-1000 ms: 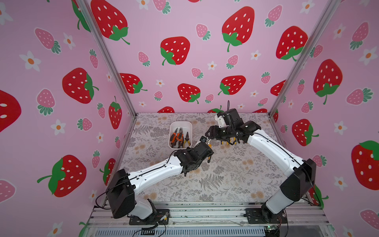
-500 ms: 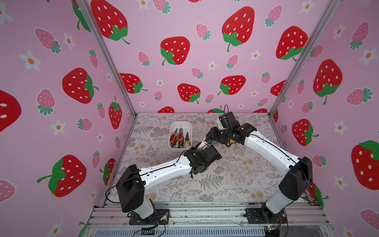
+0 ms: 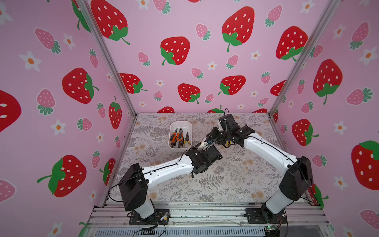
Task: Take the pliers out of the storage box
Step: Place the pliers at the center of the board.
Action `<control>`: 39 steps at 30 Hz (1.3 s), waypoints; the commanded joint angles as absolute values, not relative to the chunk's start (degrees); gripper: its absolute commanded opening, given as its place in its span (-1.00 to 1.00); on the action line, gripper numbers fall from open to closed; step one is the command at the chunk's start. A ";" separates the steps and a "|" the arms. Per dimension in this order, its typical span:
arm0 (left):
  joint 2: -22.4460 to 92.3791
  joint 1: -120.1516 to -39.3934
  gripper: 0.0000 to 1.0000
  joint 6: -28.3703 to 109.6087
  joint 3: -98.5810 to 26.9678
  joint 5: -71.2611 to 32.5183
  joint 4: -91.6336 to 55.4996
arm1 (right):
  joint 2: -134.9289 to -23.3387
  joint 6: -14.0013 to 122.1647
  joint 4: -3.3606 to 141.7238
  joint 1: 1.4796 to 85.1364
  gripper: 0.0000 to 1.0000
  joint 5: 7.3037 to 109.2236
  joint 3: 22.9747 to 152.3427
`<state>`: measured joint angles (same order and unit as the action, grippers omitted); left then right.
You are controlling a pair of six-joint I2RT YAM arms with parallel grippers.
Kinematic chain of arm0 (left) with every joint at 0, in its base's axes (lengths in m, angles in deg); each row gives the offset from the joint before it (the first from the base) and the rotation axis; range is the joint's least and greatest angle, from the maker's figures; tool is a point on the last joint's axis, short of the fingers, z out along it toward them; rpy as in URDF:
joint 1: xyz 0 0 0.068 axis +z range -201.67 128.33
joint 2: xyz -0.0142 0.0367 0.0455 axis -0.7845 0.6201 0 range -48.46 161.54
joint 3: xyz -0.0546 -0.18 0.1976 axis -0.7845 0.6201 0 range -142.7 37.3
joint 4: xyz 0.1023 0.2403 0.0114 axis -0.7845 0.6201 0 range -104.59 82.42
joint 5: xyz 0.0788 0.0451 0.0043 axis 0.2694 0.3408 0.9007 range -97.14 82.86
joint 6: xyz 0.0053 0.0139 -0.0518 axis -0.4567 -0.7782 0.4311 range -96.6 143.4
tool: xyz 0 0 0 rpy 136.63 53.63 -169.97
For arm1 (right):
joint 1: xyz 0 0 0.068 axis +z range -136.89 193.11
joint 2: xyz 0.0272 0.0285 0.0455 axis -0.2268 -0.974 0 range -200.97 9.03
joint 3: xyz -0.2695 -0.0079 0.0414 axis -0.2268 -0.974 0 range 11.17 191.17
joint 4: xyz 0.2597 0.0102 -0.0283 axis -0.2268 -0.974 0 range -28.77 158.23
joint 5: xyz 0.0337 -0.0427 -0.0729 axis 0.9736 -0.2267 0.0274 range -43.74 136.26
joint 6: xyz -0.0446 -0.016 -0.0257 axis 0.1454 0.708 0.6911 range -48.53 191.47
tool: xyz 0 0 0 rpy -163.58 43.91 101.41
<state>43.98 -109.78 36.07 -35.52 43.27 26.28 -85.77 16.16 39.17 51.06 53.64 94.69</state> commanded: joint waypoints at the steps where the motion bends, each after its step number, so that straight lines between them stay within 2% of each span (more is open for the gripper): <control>1: 43.88 -110.03 -1.00 36.38 -39.68 47.59 23.39 | -85.37 16.69 37.80 51.69 -0.96 54.87 92.58; 6: 42.93 -110.03 -0.96 37.02 -39.48 44.46 22.97 | -85.20 17.44 38.16 51.69 -1.00 54.34 92.27; 8: 42.10 -109.96 -0.66 37.15 -39.13 42.26 22.32 | -84.94 18.68 37.63 51.60 -1.00 53.30 92.66; 12: 39.59 -109.77 -0.28 39.19 -38.58 37.57 22.59 | -84.92 21.71 35.67 50.84 -1.00 51.61 94.41; 16: 35.96 -109.68 -0.10 41.43 -36.46 33.27 22.35 | -85.43 24.20 34.22 49.64 -1.00 50.60 96.25; 26: 27.10 -109.34 -0.10 44.89 -30.51 32.01 25.12 | -93.23 35.42 29.28 46.85 -1.00 49.15 104.92; 39: 26.04 -105.63 -0.10 44.39 -26.98 28.10 23.18 | -109.73 52.87 24.58 43.61 -1.00 43.25 122.22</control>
